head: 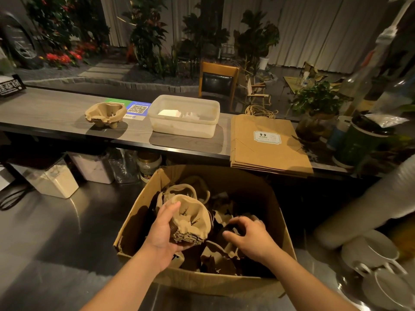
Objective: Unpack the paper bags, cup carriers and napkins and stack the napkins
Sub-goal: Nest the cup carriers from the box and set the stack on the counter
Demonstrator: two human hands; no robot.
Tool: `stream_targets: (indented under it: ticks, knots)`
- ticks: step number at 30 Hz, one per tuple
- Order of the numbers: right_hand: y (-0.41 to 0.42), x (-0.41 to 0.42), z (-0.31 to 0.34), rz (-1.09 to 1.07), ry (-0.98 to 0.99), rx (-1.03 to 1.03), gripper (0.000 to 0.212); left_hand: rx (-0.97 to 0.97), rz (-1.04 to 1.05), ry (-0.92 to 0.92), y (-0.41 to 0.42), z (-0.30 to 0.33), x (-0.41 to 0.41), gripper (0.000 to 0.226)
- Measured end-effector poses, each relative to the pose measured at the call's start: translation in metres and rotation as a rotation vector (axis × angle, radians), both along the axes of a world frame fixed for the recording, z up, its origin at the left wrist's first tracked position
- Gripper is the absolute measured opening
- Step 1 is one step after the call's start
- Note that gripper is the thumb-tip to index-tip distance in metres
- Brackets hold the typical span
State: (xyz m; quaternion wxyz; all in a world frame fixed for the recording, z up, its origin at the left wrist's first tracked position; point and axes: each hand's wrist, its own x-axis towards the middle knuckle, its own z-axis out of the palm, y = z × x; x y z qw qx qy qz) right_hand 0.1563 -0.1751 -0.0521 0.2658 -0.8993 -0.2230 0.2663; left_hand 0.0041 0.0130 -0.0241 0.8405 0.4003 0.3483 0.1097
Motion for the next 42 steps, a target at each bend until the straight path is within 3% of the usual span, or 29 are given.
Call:
stream_targets:
  ticks: [5,11,18,21,29,36,42]
  knots:
    - [0.005,-0.009,0.003,0.240,-0.027,-0.197,0.072,-0.001,-0.005,0.007,-0.001,0.001,-0.002,0.060]
    - [0.008,-0.007,-0.010,0.359,0.044,-0.333,0.097,0.000,-0.013,0.015,-0.002,0.002,-0.002,0.057]
    - [0.014,-0.006,-0.016,0.447,0.019,-0.467,0.099,0.018,-0.047,0.017,-0.002,0.002,-0.001,0.059]
    - [0.012,-0.005,-0.015,0.419,0.033,-0.412,0.093,0.020,-0.054,0.020,-0.002,0.003,-0.001,0.059]
    - [0.008,0.002,-0.035,0.317,0.031,-0.239,0.048,0.026,-0.061,0.035,-0.003,0.005,-0.001,0.056]
    - [0.010,0.000,-0.035,0.255,0.228,-0.218,0.049,0.021,-0.047,0.046,-0.003,0.004,-0.001,0.059]
    - [0.008,0.002,-0.031,0.264,0.299,-0.212,0.023,0.011,-0.042,0.050,-0.001,0.003,-0.001,0.061]
